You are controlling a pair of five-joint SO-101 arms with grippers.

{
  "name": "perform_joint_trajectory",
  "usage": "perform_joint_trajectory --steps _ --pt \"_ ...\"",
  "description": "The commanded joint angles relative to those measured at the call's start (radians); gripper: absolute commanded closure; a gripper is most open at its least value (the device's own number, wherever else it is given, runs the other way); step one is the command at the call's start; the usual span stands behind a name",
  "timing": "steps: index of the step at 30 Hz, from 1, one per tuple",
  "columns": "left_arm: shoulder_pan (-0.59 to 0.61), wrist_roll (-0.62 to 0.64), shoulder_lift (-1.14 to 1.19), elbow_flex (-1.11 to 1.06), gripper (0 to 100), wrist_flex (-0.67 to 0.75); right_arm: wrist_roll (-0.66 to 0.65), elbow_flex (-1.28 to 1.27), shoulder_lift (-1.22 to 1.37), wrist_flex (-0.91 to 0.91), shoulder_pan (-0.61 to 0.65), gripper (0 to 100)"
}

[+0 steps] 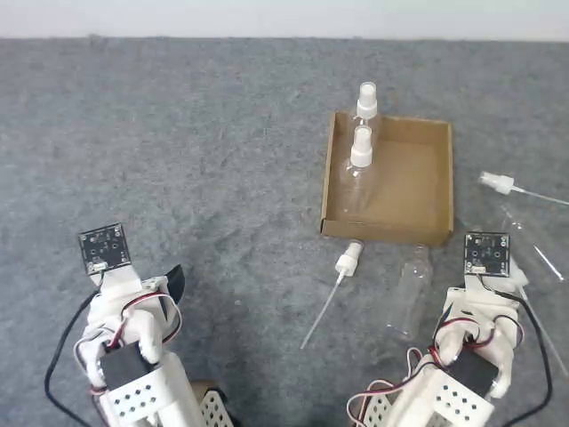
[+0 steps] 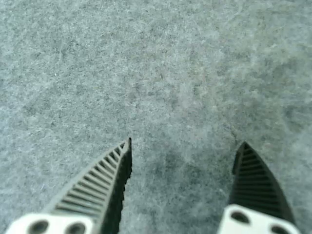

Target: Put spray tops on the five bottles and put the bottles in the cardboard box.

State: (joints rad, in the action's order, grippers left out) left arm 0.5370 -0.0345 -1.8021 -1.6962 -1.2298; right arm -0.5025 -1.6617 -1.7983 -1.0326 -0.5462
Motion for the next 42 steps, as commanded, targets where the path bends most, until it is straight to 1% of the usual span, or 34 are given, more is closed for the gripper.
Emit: perform_joint_trajectory --steps 1,38,40,42 --pt "0.002 -0.006 -0.006 0.010 69 -0.006 0.006 -0.021 -0.007 -0.008 -0.007 98.9" --pt "0.002 -0.008 -0.006 0.010 69 -0.006 0.006 -0.021 -0.007 -0.008 -0.002 98.9" --pt "-0.028 -0.008 -0.008 0.012 69 0.003 0.011 -0.021 -0.012 -0.001 -0.004 98.9" --pt "-0.103 -0.008 -0.008 0.012 69 -0.003 0.008 -0.021 -0.016 0.004 0.001 98.9"
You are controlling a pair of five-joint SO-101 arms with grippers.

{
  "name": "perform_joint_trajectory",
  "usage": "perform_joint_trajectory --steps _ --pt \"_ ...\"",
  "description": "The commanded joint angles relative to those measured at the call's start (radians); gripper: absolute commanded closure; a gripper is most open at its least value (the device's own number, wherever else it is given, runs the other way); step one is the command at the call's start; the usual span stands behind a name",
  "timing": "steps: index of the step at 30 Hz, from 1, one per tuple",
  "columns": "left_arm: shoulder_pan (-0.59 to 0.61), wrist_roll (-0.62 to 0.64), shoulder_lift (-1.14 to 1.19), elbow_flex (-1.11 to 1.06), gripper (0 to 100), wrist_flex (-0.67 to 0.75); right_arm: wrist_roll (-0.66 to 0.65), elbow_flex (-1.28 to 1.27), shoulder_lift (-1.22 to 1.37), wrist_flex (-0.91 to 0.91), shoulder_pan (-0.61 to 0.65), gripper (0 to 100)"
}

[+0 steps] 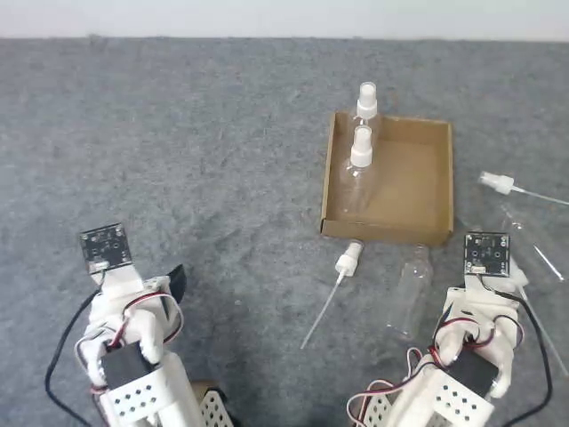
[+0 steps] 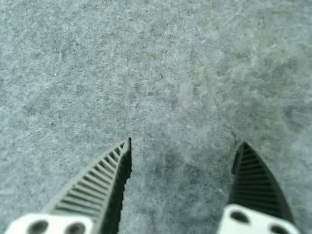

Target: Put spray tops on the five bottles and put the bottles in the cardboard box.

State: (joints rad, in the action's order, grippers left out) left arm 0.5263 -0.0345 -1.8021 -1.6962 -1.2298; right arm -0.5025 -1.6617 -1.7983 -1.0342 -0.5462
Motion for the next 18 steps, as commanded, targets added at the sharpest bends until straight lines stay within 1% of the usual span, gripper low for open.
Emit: perform_joint_trajectory --steps 1,5,8,10,12,15,18 --pt "-0.132 -0.006 -0.006 0.012 69 -0.006 0.006 -0.021 -0.016 0.010 0.018 98.9" --pt "-0.253 -0.006 -0.006 0.012 69 -0.006 -0.003 -0.021 -0.016 0.015 0.041 98.9" --pt "-0.308 -0.008 -0.008 0.012 69 -0.023 -0.087 -0.017 -0.016 0.101 0.058 98.9" --pt "-0.321 -0.009 -0.008 0.012 69 -0.026 -0.084 0.014 -0.005 0.189 0.074 98.9" --pt "-0.318 -0.009 -0.008 0.012 69 -0.026 -0.078 0.080 -0.005 0.219 0.053 98.9" --pt "-0.318 -0.009 -0.008 0.012 69 -0.026 -0.077 0.236 0.013 0.185 0.045 98.9" --pt "-0.318 -0.009 -0.008 0.012 69 -0.026 -0.081 0.414 0.142 0.156 0.050 98.1"
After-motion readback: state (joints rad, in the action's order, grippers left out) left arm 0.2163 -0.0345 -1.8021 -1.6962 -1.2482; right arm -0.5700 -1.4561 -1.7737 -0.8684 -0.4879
